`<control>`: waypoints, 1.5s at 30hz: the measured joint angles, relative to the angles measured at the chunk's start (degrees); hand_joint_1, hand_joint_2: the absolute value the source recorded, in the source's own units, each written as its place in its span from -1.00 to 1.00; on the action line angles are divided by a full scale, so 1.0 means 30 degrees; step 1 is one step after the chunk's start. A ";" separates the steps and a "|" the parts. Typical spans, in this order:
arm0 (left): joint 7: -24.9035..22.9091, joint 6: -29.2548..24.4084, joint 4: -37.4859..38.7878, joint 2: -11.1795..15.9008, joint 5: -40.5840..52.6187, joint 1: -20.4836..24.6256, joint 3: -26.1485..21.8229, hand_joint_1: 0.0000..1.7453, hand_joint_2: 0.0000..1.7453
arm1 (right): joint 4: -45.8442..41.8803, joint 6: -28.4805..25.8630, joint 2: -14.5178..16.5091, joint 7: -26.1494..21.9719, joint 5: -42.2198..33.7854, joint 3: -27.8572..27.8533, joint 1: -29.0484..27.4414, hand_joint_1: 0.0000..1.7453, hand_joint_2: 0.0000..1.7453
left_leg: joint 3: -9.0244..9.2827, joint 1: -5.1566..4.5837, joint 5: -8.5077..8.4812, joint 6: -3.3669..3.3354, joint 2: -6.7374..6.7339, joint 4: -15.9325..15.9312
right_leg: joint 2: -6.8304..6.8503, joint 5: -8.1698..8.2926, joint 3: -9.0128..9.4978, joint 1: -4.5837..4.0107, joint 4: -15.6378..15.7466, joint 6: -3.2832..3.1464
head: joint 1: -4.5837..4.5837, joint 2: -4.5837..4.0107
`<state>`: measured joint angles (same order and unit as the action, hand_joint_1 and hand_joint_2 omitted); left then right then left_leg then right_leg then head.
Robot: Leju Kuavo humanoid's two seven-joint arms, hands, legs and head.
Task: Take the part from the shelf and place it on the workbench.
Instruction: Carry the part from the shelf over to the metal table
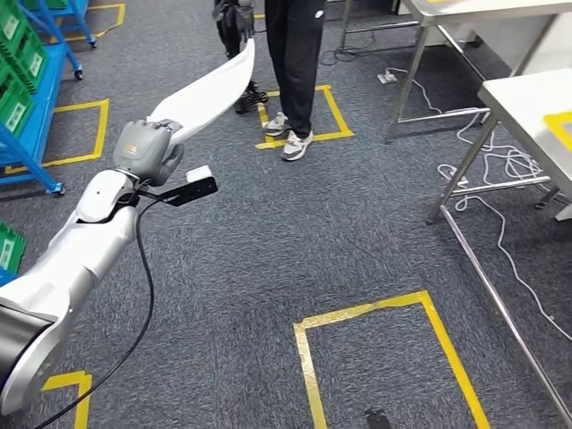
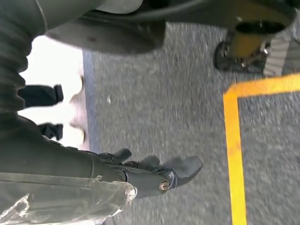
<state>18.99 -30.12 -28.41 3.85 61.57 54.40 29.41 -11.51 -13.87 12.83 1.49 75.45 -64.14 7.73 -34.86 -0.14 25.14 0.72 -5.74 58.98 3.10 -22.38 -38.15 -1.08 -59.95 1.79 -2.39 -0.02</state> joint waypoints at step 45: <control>-0.0138 0.0330 -0.0271 -0.0731 0.0055 0.0490 0.0488 1.00 1.00 | -0.0002 -0.0226 -0.0029 -0.0351 -0.0395 -0.0031 -0.0170 -1.00 1.00 | -0.0429 0.0502 -0.0178 0.0463 0.3444 0.0291 | -0.3779 0.0453 -0.0371 0.0409 0.0022 -0.0096 | 0.0115 0.0000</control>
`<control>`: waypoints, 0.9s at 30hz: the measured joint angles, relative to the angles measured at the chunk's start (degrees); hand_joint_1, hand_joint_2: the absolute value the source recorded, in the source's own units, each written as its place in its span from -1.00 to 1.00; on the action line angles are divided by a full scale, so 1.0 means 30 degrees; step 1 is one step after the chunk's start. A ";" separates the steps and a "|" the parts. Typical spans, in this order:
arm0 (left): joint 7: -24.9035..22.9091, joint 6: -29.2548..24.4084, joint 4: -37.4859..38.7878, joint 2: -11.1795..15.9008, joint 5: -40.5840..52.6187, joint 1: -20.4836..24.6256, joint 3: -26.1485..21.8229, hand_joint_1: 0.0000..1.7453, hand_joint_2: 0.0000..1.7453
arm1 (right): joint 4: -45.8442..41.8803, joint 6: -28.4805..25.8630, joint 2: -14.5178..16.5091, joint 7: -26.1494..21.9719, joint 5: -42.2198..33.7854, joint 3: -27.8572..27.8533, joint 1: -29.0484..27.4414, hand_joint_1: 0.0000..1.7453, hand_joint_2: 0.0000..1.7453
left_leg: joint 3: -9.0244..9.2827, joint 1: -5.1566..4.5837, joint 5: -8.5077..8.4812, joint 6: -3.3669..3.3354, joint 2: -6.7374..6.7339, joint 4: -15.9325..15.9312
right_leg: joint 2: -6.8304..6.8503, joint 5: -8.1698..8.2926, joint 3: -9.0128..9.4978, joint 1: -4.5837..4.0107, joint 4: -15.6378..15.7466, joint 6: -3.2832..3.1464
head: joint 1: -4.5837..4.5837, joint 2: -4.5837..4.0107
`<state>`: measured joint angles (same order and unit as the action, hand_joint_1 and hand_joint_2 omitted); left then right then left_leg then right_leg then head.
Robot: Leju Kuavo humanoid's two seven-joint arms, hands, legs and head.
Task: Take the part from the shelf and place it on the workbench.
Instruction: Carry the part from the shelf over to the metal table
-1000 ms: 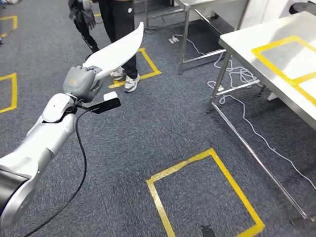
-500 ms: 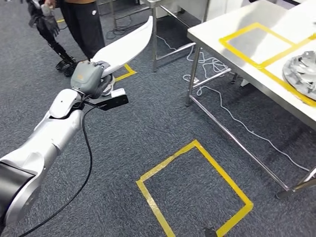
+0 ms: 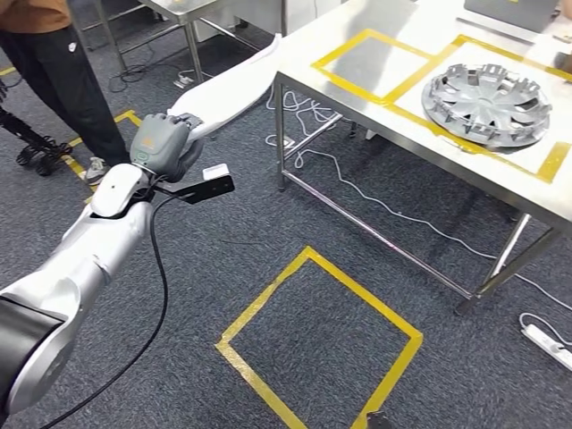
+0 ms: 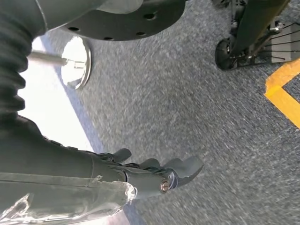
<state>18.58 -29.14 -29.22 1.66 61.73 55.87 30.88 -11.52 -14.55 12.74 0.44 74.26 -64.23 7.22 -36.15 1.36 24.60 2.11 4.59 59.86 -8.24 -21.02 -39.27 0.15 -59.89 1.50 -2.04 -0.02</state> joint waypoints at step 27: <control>-0.0084 -0.0124 -0.0009 0.0771 -0.0224 -0.0413 -0.0013 1.00 1.00 | 0.0002 0.0129 0.0146 0.0319 0.0362 0.0004 0.0229 -1.00 1.00 | -0.1590 -0.0312 0.1152 0.0037 -0.1342 0.3300 | 0.0899 -0.0377 0.0388 -0.0013 -0.0084 -0.0467 | 0.0007 0.0000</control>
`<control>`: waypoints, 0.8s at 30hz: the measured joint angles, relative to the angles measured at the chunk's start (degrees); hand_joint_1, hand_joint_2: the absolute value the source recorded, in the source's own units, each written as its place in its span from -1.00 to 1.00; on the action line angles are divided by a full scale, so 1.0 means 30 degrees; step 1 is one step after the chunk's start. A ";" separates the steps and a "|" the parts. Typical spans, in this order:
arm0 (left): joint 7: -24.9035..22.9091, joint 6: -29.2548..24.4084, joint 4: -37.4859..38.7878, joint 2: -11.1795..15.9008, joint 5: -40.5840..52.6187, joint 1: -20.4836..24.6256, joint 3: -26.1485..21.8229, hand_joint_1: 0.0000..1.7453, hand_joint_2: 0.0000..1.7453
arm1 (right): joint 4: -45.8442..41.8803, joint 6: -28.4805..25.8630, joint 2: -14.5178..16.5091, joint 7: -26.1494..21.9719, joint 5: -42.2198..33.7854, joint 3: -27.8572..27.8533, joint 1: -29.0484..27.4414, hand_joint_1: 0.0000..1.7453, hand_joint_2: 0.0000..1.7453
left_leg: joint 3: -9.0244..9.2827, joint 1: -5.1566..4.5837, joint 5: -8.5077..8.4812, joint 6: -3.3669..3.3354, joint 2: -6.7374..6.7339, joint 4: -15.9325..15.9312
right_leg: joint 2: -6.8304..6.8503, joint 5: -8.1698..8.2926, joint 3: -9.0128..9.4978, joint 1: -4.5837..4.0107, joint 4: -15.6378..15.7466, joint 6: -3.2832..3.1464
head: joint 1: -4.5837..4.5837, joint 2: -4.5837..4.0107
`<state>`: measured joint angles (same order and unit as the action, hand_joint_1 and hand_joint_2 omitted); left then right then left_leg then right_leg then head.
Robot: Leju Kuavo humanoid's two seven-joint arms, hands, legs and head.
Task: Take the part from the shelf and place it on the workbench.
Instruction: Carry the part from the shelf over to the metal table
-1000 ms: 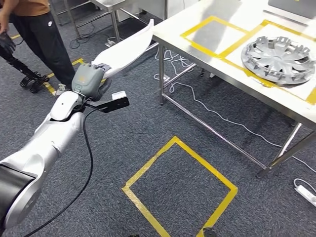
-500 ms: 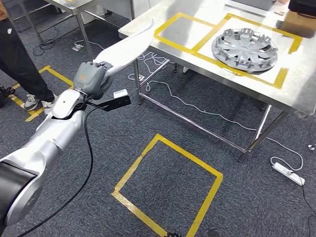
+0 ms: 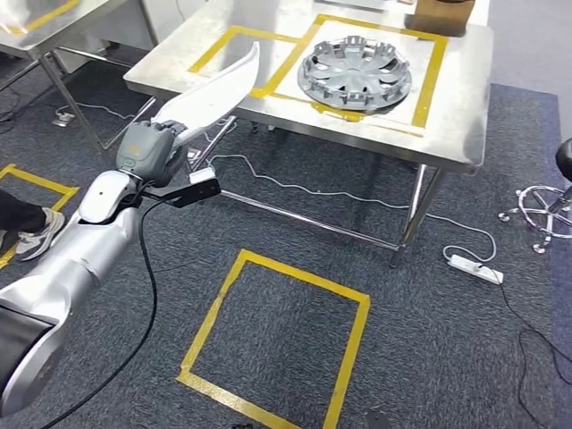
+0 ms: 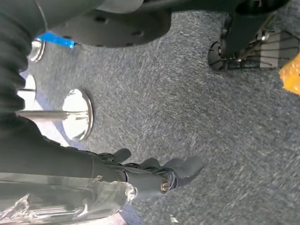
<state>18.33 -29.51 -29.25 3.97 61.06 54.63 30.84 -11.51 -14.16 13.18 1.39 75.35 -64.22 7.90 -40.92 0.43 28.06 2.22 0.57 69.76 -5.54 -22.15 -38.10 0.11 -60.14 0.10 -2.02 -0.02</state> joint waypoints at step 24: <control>-0.0166 0.0051 -0.0051 -0.0552 0.0208 0.0212 0.0051 1.00 1.00 | -0.0002 -0.0179 -0.0033 -0.0233 -0.0046 0.0002 -0.0112 -1.00 1.00 | 0.1503 -0.0046 -0.0363 0.0049 -0.0717 -0.2707 | 0.1744 -0.0155 0.0185 -0.0040 0.0130 0.0224 | -0.0038 0.0000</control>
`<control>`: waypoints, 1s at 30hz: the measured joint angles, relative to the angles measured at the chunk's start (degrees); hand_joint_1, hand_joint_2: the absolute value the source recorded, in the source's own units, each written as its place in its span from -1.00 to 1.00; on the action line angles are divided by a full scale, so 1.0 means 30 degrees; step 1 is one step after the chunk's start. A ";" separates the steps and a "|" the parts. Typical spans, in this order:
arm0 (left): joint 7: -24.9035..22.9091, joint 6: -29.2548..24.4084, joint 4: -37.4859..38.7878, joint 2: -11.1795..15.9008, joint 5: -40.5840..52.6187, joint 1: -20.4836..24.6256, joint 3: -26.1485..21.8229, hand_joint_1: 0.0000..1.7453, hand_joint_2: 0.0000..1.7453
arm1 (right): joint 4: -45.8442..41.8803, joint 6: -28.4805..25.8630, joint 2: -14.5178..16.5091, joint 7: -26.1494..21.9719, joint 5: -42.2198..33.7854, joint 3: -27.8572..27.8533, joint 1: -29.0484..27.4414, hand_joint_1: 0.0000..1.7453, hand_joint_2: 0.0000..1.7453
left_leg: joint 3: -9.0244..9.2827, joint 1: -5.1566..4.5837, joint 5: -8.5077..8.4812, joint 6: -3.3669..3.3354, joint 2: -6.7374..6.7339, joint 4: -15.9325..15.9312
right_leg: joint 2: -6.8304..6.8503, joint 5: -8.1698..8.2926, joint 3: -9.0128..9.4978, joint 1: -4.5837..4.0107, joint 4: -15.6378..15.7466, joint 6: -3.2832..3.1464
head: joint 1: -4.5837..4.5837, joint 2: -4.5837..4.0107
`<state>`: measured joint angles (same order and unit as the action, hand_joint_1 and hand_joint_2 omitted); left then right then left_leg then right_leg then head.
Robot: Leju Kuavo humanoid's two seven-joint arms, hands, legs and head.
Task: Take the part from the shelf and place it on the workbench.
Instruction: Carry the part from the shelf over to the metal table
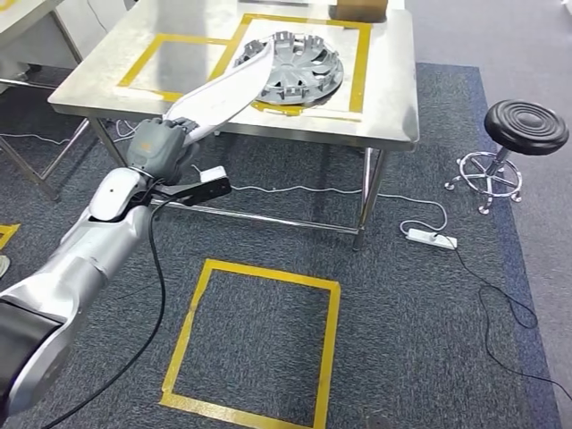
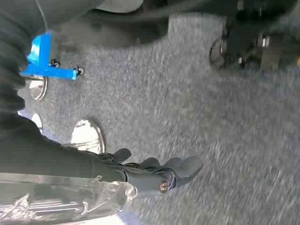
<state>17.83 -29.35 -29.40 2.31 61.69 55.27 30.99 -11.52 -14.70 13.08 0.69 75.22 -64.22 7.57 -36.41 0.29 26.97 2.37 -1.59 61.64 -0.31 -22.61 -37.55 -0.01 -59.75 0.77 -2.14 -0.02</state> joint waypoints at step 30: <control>-0.0630 0.0599 0.0341 -0.0233 0.0330 0.0556 0.0246 1.00 1.00 | 0.0000 -0.0213 0.0024 0.0053 -0.0062 -0.0004 -0.0050 -1.00 1.00 | 0.0145 0.0224 -0.1463 -0.0679 0.0727 -0.1458 | -0.0575 0.0195 0.0191 0.0094 0.0482 0.0781 | 0.0275 0.0000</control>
<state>15.94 -27.56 -28.38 1.61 62.67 56.94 31.73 -11.52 -15.34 13.15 0.85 75.03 -64.23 7.41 -35.98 0.96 22.58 0.33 0.59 57.26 -2.03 -22.03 -36.97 0.27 -58.30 3.11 -1.31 -0.02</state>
